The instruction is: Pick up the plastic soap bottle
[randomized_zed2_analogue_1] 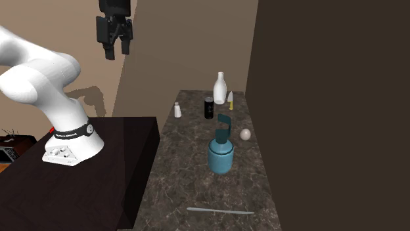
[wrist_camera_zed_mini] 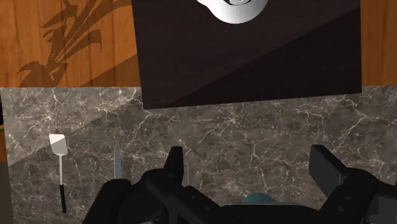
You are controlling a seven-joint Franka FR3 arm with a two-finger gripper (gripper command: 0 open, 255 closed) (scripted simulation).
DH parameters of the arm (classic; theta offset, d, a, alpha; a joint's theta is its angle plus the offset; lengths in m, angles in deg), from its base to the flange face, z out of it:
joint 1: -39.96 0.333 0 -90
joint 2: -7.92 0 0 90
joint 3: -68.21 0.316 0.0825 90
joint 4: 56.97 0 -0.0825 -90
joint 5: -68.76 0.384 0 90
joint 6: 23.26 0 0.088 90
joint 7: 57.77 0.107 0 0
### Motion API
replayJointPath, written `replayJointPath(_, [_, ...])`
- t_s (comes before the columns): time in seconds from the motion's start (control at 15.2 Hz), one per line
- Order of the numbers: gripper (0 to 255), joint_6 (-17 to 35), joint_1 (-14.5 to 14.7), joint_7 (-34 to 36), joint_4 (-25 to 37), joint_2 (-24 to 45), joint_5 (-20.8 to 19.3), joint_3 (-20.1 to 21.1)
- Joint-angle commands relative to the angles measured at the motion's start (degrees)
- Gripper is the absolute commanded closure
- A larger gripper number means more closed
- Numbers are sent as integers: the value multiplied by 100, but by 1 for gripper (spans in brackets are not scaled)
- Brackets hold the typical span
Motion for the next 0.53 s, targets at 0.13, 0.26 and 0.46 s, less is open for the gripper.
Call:
replayJointPath(0.13, [0, 534, 13, 40, -301, 70, 17, -3])
replayJointPath(0.26, [0, 1081, 25, 79, -570, 185, 32, -4])
replayJointPath(0.46, [0, 1925, 44, 136, -907, 448, 46, -6])
